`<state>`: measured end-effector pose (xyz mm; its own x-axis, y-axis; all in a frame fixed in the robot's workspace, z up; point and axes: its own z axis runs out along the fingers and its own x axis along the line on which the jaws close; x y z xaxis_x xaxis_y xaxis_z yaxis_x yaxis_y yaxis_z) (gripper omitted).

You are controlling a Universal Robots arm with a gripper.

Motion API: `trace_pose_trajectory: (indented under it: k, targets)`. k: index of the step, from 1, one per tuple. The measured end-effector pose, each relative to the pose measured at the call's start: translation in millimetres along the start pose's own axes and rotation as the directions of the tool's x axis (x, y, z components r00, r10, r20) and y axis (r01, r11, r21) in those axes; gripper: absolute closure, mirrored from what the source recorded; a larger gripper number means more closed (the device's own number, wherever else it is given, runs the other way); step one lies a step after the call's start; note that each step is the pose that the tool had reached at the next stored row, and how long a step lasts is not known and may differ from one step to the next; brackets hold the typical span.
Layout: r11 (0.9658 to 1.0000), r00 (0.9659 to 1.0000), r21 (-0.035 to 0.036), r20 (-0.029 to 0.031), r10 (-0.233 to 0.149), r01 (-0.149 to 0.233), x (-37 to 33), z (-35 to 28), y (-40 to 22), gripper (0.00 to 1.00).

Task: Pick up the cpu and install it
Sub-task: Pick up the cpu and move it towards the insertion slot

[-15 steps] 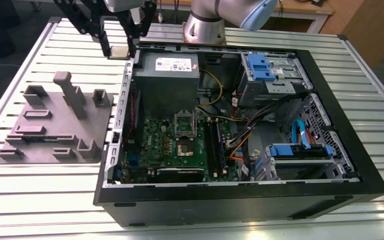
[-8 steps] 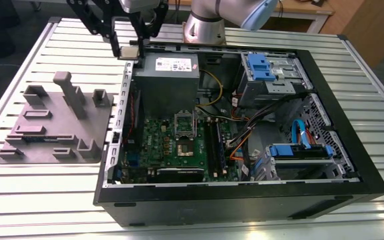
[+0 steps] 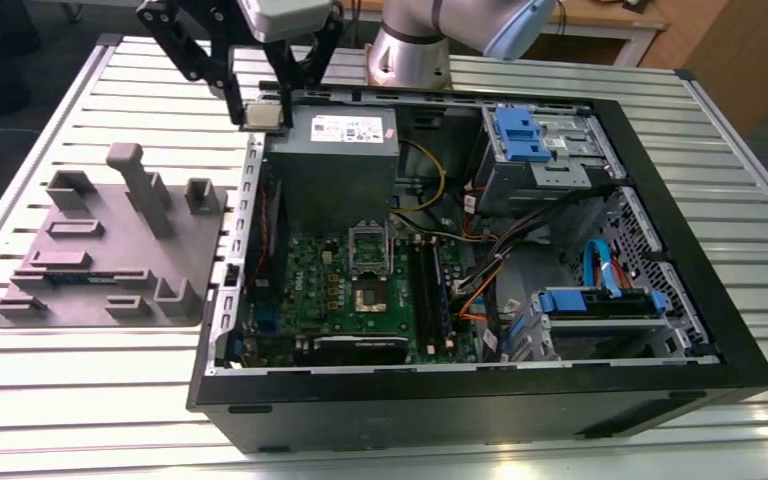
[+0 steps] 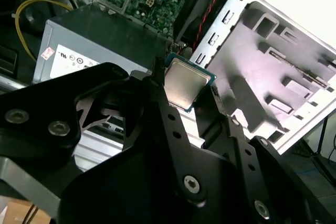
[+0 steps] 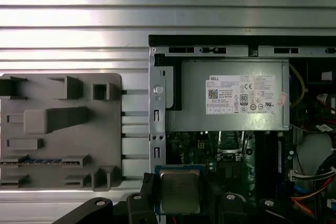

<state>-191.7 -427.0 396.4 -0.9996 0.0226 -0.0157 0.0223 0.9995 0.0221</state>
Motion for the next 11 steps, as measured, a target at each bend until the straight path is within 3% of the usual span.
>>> trace_pose_trajectory:
  k: [4, 11]
  targets:
    - [1.0, 1.0, 0.0001, 0.0001, 0.005, -0.005, -5.3, 1.6, -0.6, 0.53]
    - [1.0, 1.0, 0.0002, 0.0001, 0.006, -0.006, -29.2, 4.1, -0.1, 0.53]
